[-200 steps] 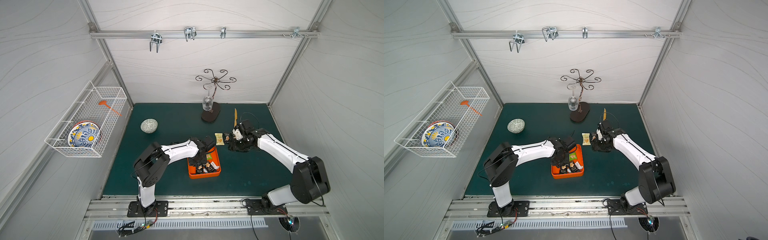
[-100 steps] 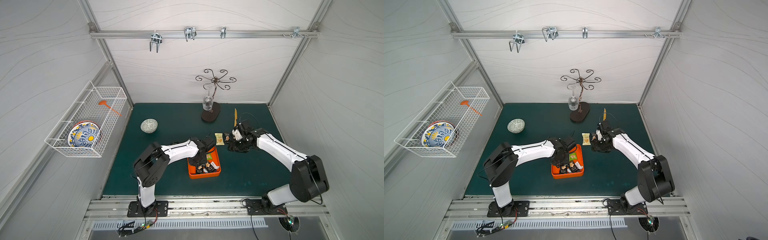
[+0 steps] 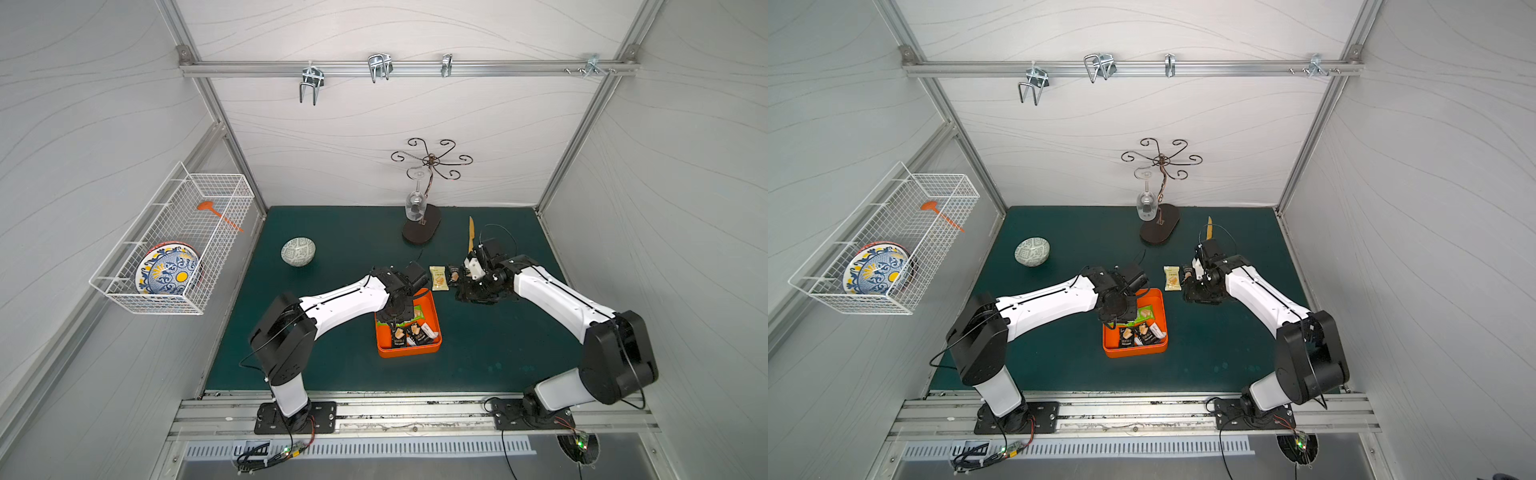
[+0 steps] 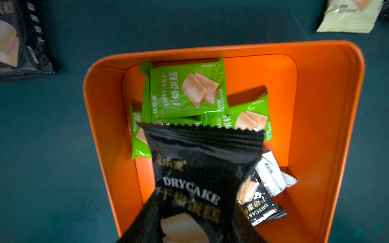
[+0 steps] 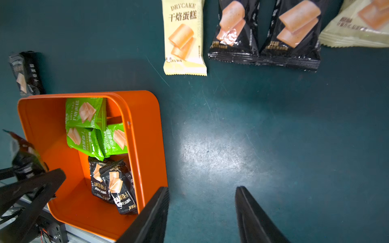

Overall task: Take the cookies out of the storage box
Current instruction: Pick up the cookie from the storage box, then place the cookie at the center of the board.

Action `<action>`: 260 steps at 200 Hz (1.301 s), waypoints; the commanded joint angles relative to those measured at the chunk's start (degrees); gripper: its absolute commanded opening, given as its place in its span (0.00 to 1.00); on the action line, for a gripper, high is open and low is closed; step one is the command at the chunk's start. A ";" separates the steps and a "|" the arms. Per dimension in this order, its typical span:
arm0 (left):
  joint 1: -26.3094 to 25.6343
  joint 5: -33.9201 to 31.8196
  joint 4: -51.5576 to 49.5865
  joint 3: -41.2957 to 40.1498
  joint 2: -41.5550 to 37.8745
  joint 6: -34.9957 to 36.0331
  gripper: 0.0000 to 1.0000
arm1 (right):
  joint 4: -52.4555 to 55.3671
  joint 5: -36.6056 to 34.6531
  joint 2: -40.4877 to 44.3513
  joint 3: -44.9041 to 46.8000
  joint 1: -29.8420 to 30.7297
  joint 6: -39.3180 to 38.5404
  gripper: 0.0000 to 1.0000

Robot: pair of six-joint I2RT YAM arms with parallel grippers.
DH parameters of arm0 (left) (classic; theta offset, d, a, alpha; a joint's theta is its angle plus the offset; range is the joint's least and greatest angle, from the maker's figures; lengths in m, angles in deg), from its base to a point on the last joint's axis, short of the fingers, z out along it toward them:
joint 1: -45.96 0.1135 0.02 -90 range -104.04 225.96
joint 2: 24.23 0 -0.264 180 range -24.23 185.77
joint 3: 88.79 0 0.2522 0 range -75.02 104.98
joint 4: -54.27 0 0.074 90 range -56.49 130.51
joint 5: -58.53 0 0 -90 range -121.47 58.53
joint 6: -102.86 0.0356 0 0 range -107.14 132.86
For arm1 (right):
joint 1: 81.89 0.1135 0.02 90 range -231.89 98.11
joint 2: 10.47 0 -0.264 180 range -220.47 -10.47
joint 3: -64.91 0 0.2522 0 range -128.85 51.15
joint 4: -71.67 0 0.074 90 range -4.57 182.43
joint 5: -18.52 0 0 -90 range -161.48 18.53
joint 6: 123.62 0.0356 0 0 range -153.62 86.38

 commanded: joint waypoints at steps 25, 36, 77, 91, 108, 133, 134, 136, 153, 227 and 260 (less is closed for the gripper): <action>1.29 -0.86 -2.58 2.38 -3.34 1.80 0.43 | 2.51 0.21 0.65 -2.92 0.51 -0.15 0.55; 2.48 -0.82 -3.26 2.40 -4.06 2.52 0.43 | 2.69 0.15 0.39 -3.33 0.81 -0.20 0.56; 8.99 -1.77 -5.63 1.27 -7.83 7.18 0.43 | 2.93 -0.23 -0.98 -4.44 2.53 -0.13 0.56; 12.71 -1.51 -5.63 -0.23 -9.13 8.92 0.43 | 2.98 -0.45 -1.37 -4.70 2.99 -0.05 0.55; 17.70 -0.50 -5.09 -2.38 -10.14 11.10 0.43 | 2.85 -0.42 -1.80 -4.95 3.25 0.06 0.56; 24.01 -0.11 -3.67 -5.00 -10.63 13.95 0.43 | 3.03 -0.79 -2.21 -5.15 3.54 -0.11 0.56; 24.25 -0.12 -3.64 -5.09 -10.61 14.05 0.43 | 3.04 -0.77 -2.19 -5.15 3.54 -0.07 0.55; 24.72 -0.09 -3.55 -5.22 -10.52 14.19 0.43 | 3.04 -0.76 -2.24 -5.15 3.50 -0.09 0.55; 28.23 0.50 -1.78 -7.00 -10.17 15.09 0.43 | 3.13 -0.81 -2.26 -5.15 3.63 0.04 0.56; 38.04 2.99 5.55 -10.89 -2.26 19.36 0.44 | 4.34 -1.97 -3.22 -5.23 4.11 -0.48 0.56; 39.18 3.17 7.74 -10.63 1.93 20.74 0.44 | 4.65 -2.27 -3.87 -5.40 4.20 -0.55 0.55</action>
